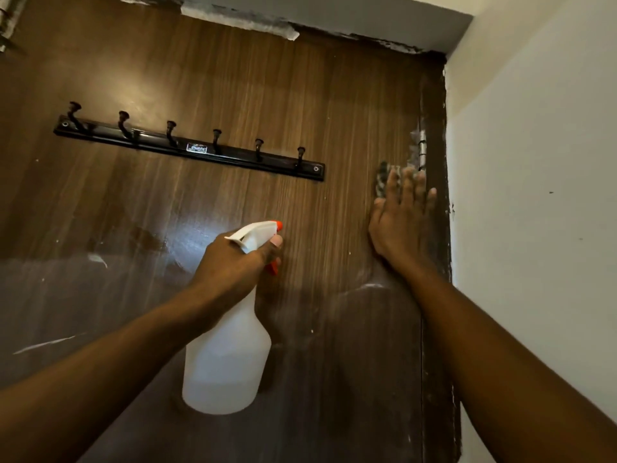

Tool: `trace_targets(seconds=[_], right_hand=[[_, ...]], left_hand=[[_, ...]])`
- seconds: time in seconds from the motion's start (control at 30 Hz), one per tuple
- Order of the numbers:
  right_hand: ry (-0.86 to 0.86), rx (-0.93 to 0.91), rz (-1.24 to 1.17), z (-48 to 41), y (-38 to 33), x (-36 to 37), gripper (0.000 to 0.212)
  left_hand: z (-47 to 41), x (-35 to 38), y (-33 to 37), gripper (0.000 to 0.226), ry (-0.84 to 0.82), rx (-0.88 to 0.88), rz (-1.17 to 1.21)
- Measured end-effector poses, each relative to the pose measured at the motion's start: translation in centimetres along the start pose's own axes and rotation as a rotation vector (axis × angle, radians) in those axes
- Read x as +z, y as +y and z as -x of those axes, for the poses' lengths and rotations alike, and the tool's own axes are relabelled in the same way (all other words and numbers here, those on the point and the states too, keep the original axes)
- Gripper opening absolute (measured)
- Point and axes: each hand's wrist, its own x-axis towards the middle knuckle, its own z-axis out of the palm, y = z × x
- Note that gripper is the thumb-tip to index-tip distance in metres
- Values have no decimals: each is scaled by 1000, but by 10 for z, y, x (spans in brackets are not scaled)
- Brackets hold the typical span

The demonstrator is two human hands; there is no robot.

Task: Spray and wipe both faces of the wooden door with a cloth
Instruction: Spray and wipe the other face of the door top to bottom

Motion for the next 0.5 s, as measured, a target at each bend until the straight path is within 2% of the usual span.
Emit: trace_targets(seconds=[0.1, 0.2, 0.33, 0.5], right_hand=[[12, 59, -51, -27, -3, -8, 63], [-27, 10, -125, -12, 0, -9, 61], [40, -51, -154, 65, 22, 8, 62], [-2, -13, -161, 166, 66, 23, 64]], left_hand=[[4, 7, 8, 31, 8, 40, 16], [8, 16, 13, 30, 4, 48, 36], [15, 31, 11, 37, -67, 45, 57], [53, 60, -6, 37, -114, -39, 114]])
